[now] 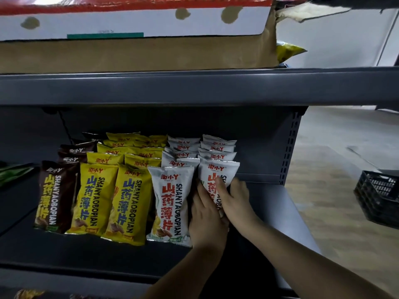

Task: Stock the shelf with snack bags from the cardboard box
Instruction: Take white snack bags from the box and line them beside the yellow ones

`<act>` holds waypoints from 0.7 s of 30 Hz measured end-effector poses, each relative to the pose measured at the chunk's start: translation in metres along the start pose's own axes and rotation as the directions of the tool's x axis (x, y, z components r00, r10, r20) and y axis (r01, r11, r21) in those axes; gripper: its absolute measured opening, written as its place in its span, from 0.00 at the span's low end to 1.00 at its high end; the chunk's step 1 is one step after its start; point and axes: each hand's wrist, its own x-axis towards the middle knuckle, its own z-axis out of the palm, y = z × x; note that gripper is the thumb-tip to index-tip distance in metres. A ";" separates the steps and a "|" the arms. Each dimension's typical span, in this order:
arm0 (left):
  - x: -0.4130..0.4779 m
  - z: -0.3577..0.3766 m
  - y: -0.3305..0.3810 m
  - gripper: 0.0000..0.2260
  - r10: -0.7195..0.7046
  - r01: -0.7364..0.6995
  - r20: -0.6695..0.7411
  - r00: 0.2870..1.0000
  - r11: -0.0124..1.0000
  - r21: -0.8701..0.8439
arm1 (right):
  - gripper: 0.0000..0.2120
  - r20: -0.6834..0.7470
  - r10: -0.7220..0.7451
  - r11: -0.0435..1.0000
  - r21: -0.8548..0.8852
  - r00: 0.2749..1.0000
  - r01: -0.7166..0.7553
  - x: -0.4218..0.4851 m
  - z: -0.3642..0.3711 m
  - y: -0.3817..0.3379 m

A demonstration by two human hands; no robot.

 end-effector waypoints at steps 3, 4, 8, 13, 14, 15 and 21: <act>0.003 0.003 0.002 0.42 -0.041 0.041 -0.008 0.999 0.999 -0.034 | 0.15 -0.039 0.004 1.000 0.020 0.999 -0.003 0.000 0.000 -0.002; 0.005 0.003 0.003 0.39 -0.053 0.053 -0.002 0.999 0.997 -0.049 | 0.13 -0.065 -0.010 1.000 0.022 0.998 0.011 0.002 0.002 -0.002; 0.006 0.005 0.000 0.43 -0.070 0.071 0.006 0.997 0.994 -0.079 | 0.14 -0.094 -0.102 0.995 -0.024 0.990 0.100 0.009 0.008 -0.002; 0.003 0.007 -0.001 0.49 -0.086 0.095 0.093 0.992 0.991 -0.098 | 0.18 -0.097 -0.171 0.985 -0.045 0.981 0.167 0.010 0.007 -0.003; 0.003 0.005 -0.001 0.48 -0.083 0.099 0.130 0.988 0.987 -0.124 | 0.17 -0.087 -0.162 0.987 -0.030 0.983 0.160 0.010 0.006 -0.004; 0.003 0.005 -0.002 0.47 -0.085 0.113 0.155 0.984 0.977 -0.182 | 0.16 -0.071 -0.152 0.988 0.000 0.986 0.152 0.010 0.004 -0.004; 0.002 0.002 -0.005 0.47 -0.032 0.108 0.180 0.983 0.894 -0.434 | 0.31 0.204 -0.023 0.974 0.224 0.979 -0.023 0.003 -0.017 0.012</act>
